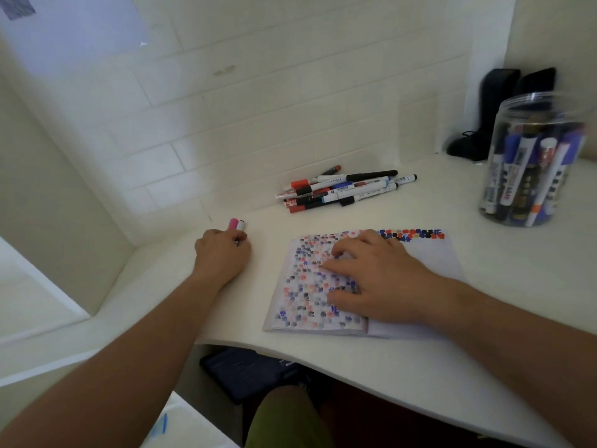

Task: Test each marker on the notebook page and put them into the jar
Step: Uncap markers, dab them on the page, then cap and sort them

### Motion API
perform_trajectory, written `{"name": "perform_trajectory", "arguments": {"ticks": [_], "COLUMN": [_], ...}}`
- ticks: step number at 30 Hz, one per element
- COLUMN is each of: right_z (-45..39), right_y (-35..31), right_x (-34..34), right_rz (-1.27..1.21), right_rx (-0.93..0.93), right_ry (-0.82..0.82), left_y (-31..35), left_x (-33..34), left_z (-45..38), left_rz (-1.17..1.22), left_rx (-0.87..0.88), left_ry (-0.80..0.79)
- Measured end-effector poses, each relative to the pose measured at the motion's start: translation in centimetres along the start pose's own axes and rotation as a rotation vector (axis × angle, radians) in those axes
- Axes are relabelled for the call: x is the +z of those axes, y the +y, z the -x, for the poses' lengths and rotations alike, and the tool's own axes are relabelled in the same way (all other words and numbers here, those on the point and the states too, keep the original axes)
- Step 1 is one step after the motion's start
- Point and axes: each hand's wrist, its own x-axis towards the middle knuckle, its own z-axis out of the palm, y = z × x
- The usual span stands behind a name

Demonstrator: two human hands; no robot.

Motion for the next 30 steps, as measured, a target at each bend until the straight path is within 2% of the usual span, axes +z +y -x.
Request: {"name": "perform_trajectory", "arguments": {"ticks": [3, 6, 8, 11, 14, 17, 20, 30], "right_z": [-0.2, -0.2, -0.4, -0.7, -0.6, -0.2, -0.1, -0.8], "right_y": [0.1, 0.4, 0.8, 1.5, 2.8, 3.8, 4.2, 4.8], "right_x": [0.0, -0.2, -0.4, -0.6, -0.8, -1.0, -1.2, -0.8], "right_rz": [-0.016, -0.077, -0.094, -0.098, -0.164, -0.185, -0.172, -0.191], "right_rx": [0.003, 0.001, -0.005, 0.01, 0.057, 0.115, 0.119, 0.085], "right_ry": [0.023, 0.088, 0.153, 0.241, 0.354, 0.328, 0.285, 0.239], "left_y": [1.1, 4.3, 7.4, 12.9, 17.6, 19.2, 18.8, 18.2], "left_x": [-0.3, -0.7, -1.0, -1.1, 0.3, 2.3, 4.0, 6.2], "left_z": [1.1, 2.4, 2.6, 1.8, -0.4, -3.2, -5.3, -6.8], "left_rz": [-0.003, 0.039, 0.075, 0.029, -0.048, -0.196, -0.246, -0.468], "left_rx": [-0.05, 0.123, 0.27, 0.409, 0.42, 0.397, 0.385, 0.644], "left_ry": [0.062, 0.216, 0.249, 0.162, 0.002, 0.018, 0.079, 0.442]}}
